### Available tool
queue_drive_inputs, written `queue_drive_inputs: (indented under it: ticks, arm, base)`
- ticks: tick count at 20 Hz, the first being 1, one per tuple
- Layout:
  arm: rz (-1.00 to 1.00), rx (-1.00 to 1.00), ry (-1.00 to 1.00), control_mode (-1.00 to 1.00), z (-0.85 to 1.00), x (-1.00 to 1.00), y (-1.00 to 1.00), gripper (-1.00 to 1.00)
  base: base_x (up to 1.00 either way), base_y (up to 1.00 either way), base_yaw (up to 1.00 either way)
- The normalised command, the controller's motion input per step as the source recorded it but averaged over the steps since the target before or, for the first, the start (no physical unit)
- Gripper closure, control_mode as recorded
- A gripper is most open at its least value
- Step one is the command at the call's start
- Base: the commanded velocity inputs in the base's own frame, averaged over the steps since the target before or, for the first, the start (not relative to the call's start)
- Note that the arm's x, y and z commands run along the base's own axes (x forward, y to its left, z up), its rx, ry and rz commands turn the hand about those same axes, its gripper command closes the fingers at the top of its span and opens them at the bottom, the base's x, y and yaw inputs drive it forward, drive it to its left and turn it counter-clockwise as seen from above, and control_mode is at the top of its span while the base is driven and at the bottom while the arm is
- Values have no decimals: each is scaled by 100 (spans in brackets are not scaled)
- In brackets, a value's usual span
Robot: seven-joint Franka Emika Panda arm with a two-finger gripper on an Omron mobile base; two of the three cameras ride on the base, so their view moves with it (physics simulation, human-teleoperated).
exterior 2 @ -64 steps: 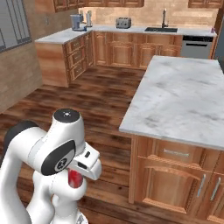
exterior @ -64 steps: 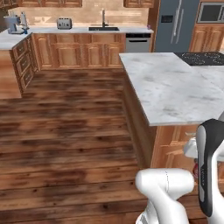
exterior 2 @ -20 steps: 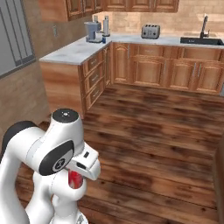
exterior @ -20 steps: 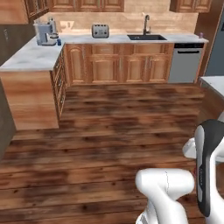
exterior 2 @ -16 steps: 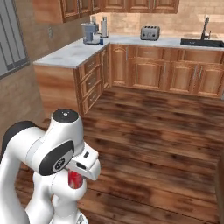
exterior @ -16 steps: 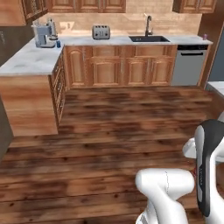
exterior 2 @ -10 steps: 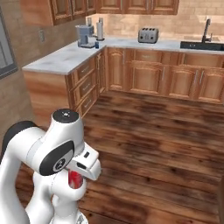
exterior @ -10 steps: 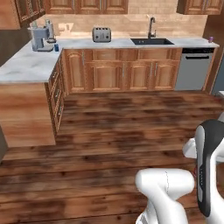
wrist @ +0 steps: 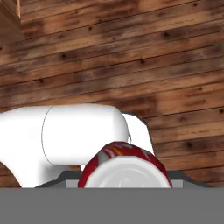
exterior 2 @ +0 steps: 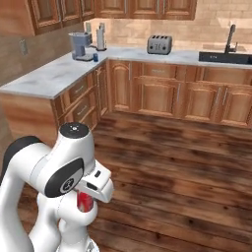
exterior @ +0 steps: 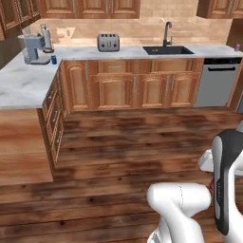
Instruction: Four empty soda cans are scattered around the kitchen. Gather all the cans and cluster them next to the stove for recycling.
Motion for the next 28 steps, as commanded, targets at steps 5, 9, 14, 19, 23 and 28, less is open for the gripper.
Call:
queue_drive_inputs:
  ticks: [5,9,14,19,23,28]
  arm:
    - [0,0,0,100,0,0,0,100]
    - [0,0,0,100,0,0,0,100]
    - [0,0,0,100,0,0,0,100]
    - [0,0,0,100,0,0,0,100]
    - [0,0,0,100,0,0,0,100]
    - [0,0,0,100,0,0,0,100]
  base:
    - [99,0,-13]
    - [92,0,-21]
    - [88,0,-28]
    - [89,0,-34]
    - [84,0,-36]
    - [97,3,-35]
